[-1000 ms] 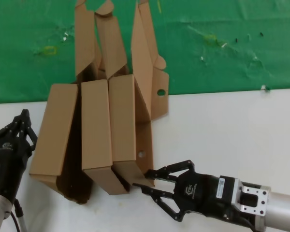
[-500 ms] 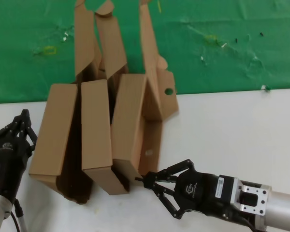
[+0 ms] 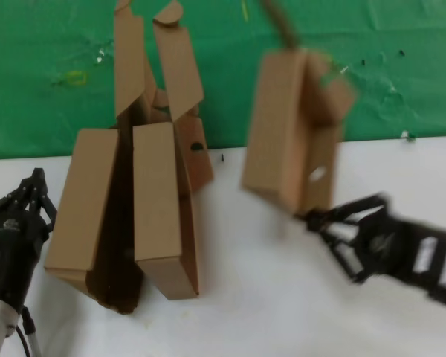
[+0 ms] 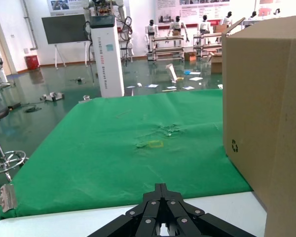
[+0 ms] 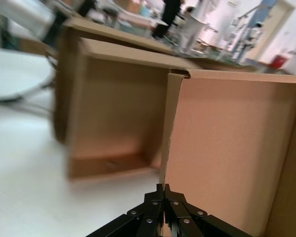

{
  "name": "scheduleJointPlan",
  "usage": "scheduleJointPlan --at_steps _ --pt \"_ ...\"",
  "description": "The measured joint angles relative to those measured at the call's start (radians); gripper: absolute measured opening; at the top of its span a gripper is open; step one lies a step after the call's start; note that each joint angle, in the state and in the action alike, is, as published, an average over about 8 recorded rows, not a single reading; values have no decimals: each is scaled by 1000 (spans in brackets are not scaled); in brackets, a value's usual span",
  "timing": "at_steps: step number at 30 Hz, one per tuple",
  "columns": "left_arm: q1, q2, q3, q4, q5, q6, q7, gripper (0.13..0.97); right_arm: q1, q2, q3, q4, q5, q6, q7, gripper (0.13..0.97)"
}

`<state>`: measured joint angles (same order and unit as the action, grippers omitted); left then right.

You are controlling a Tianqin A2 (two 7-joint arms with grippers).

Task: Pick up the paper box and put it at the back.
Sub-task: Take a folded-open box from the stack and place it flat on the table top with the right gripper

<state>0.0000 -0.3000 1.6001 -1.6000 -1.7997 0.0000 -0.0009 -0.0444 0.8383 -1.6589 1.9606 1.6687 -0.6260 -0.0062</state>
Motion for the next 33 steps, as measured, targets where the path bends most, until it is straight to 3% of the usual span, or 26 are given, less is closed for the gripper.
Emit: scheduleJointPlan --at_steps 5,9,15,26,33 --pt "0 0 0 0 0 0 0 143 -55 99 154 74 -26 14 37 149" --pt "0 0 0 0 0 0 0 143 4 163 155 87 -124 11 118 149" --pt "0 0 0 0 0 0 0 143 245 177 -23 16 -392 -62 246 149" --pt "0 0 0 0 0 0 0 143 713 -32 -339 -186 -886 -414 443 149" --pt "0 0 0 0 0 0 0 143 901 -203 -437 -320 -1080 -616 480 149"
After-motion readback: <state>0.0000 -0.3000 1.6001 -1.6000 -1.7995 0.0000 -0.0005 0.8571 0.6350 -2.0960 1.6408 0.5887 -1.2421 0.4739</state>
